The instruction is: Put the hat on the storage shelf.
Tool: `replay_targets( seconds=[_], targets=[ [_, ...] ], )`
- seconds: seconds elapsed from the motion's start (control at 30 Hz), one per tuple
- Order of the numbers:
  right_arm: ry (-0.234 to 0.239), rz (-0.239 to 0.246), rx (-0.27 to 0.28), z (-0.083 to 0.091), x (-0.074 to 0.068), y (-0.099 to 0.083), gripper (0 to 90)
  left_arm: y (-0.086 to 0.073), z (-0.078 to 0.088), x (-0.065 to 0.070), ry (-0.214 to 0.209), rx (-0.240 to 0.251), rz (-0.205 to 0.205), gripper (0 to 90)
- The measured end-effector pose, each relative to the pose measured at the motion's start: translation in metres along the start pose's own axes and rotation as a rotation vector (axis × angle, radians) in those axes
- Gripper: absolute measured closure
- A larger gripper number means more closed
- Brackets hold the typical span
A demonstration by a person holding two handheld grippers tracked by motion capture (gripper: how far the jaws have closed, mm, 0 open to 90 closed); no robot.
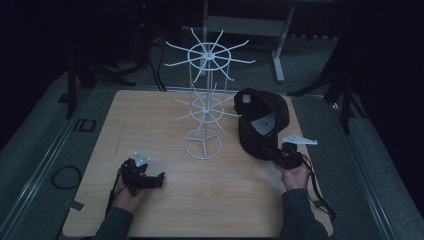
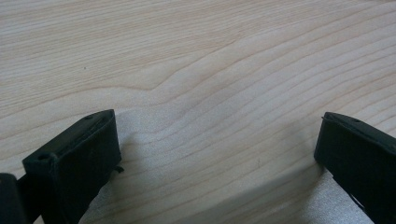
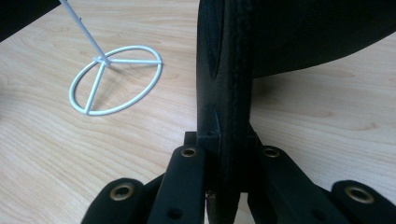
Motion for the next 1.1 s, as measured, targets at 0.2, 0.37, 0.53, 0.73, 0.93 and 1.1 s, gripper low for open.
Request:
replay_targets(
  seconds=[0.2,0.37,0.53,0.73,0.93,1.1],
  targets=[
    [-0.019,0.004,0.016,0.000,0.000,0.006,86.7,0.000,0.000,0.000,0.000,0.000,0.000,0.2],
    [-0.033,0.015,0.046,0.003,-0.001,0.011,86.7,0.000,0.000,0.000,0.000,-0.002,-0.001,0.2],
    [-0.041,0.012,0.062,0.005,-0.002,0.017,86.7,0.000,0.000,0.000,0.000,-0.002,-0.001,0.1],
    [-0.044,0.017,0.074,0.006,-0.003,0.024,86.7,0.000,0.000,0.000,0.001,0.000,-0.001,0.2],
    [-0.047,0.024,0.091,0.009,-0.005,0.030,86.7,0.000,0.000,0.000,0.000,0.002,0.002,0.2],
    [-0.051,0.030,0.104,0.012,-0.006,0.035,86.7,0.000,0.000,0.000,0.001,0.000,0.000,0.2]
  ],
)
Point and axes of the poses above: each handheld gripper's, and its own axes: z roughly backward along the jaws, y roughly out of its top, x roughly to its right, the point moved 7 cm from there along -z, roughly forward along the jaws, and after that the axes turned 13 degrees about -y, right-handed, at the moved point
